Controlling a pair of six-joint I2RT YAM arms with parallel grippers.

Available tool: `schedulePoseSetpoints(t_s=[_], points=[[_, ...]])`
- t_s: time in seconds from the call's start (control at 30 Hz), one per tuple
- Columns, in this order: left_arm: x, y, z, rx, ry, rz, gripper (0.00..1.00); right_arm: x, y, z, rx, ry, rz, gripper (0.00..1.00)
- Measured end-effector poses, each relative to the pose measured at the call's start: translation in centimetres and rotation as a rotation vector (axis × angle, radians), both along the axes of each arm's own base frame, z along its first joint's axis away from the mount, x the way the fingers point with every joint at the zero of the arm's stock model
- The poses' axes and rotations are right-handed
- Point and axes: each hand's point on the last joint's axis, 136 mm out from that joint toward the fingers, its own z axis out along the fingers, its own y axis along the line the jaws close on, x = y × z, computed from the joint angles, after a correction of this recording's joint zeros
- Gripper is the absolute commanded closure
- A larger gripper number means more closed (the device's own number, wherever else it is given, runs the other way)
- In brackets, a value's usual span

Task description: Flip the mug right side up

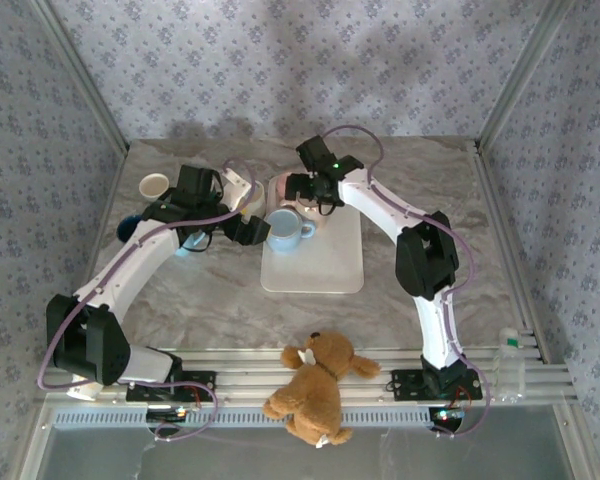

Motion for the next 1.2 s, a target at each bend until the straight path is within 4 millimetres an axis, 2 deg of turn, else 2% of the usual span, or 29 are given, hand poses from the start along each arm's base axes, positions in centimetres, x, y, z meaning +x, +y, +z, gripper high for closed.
schedulePoseSetpoints(t_s=[0.17,0.3,0.53,0.8,1.2], points=[[0.0,0.0,0.0,0.0,0.0,0.0,0.05,-0.1,0.1,-1.1,-0.035,0.019,0.017,0.0],[0.0,0.0,0.0,-0.001,-0.001,0.0,0.05,-0.2,0.1,-2.0,-0.051,0.035,0.032,0.07],[0.0,0.0,0.1,-0.001,-0.002,0.0,0.05,0.1,0.1,-1.9,-0.043,0.028,0.045,0.21],[-0.1,0.1,-0.4,0.002,0.006,0.001,0.05,0.0,-0.1,-1.7,-0.031,0.016,0.056,0.26],[-0.2,0.0,-1.2,-0.001,0.013,0.0,0.05,-2.6,-1.9,-1.4,-0.028,0.02,0.056,0.29]])
